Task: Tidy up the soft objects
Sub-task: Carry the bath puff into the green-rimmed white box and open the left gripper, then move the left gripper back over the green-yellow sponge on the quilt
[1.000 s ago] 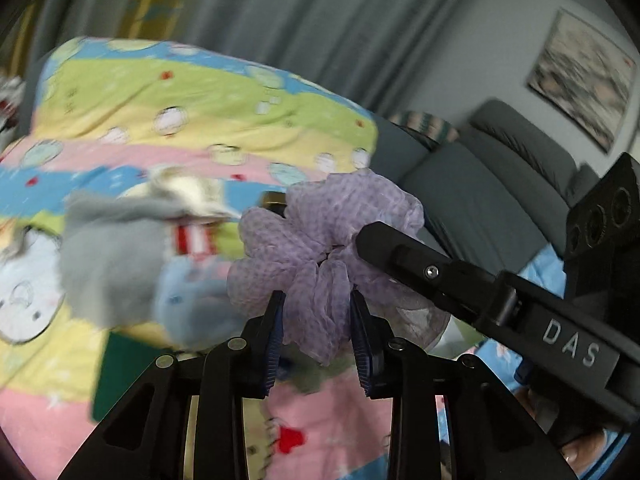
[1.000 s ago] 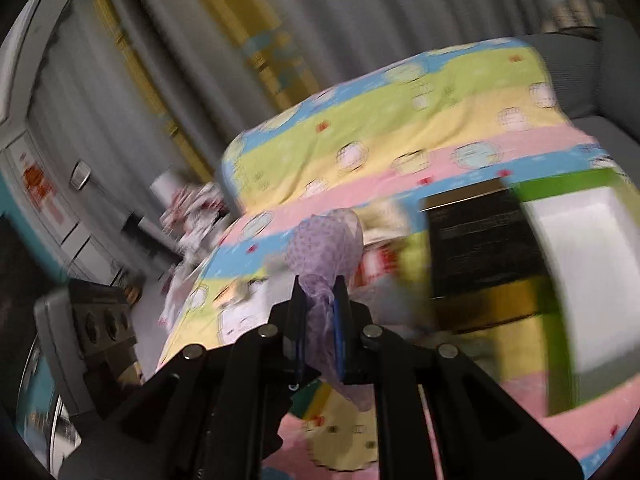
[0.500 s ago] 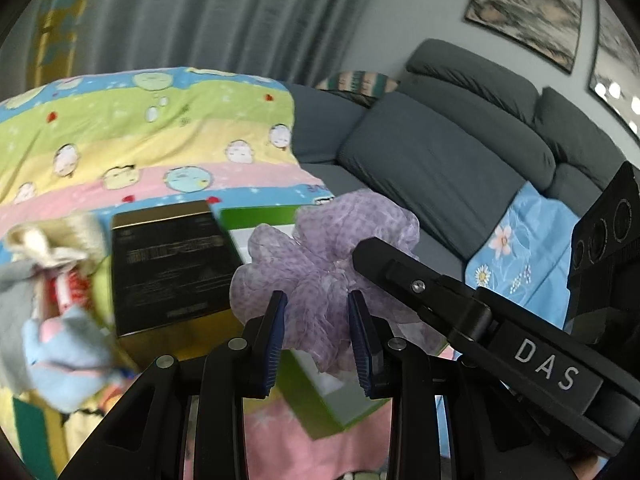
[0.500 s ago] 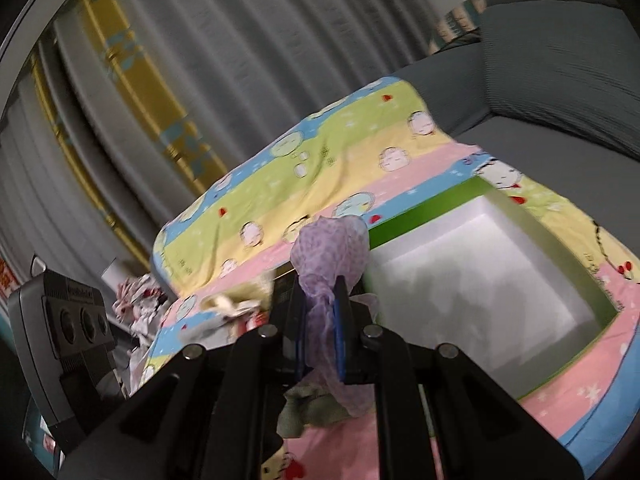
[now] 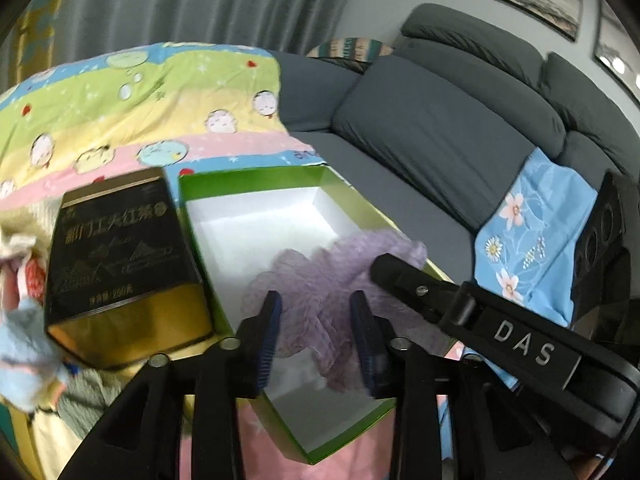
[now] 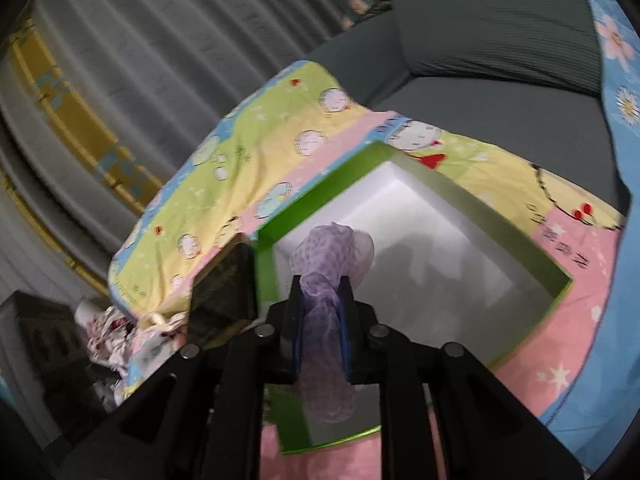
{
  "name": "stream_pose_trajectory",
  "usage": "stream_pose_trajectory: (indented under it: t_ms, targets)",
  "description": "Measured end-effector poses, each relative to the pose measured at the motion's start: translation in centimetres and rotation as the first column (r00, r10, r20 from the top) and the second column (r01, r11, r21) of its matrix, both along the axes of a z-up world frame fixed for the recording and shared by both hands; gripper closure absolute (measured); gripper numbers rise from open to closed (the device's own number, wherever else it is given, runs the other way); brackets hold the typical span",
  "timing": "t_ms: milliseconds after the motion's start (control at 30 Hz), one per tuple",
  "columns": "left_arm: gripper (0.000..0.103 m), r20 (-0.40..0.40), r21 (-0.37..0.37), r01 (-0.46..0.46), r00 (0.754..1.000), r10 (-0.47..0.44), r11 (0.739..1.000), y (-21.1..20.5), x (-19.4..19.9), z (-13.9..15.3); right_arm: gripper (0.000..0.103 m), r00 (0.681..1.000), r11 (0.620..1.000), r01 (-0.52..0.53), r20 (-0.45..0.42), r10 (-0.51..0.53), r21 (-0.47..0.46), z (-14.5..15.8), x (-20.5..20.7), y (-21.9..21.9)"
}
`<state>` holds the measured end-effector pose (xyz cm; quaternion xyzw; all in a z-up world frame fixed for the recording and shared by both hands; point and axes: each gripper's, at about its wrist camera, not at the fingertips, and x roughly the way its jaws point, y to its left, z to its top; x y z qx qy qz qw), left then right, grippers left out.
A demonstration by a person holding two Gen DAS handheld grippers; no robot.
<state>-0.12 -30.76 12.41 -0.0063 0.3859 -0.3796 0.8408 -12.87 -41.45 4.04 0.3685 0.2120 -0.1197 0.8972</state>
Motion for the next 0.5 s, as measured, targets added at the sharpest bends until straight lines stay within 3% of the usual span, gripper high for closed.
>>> stream_pose_trajectory:
  t_ms: [167,300,500]
  targets:
    - [0.036,-0.007,-0.021,-0.031,0.999,0.031,0.999,1.3,-0.9,0.1,0.027,0.999,0.999,0.031,0.028,-0.032,0.017,-0.1,-1.4,-0.7]
    - [0.021,0.026,-0.036,-0.068,0.997,0.069,0.997,3.5,-1.9,1.0,0.013,0.999,0.999,0.028,0.041,-0.027,-0.018,0.9,-2.4,0.1]
    - [0.020,0.036,-0.032,-0.145,0.989,0.146,0.989,8.8,-3.1,2.3,0.003,0.997,0.998,0.027,0.069,-0.024,-0.052,2.7,-3.3,2.6]
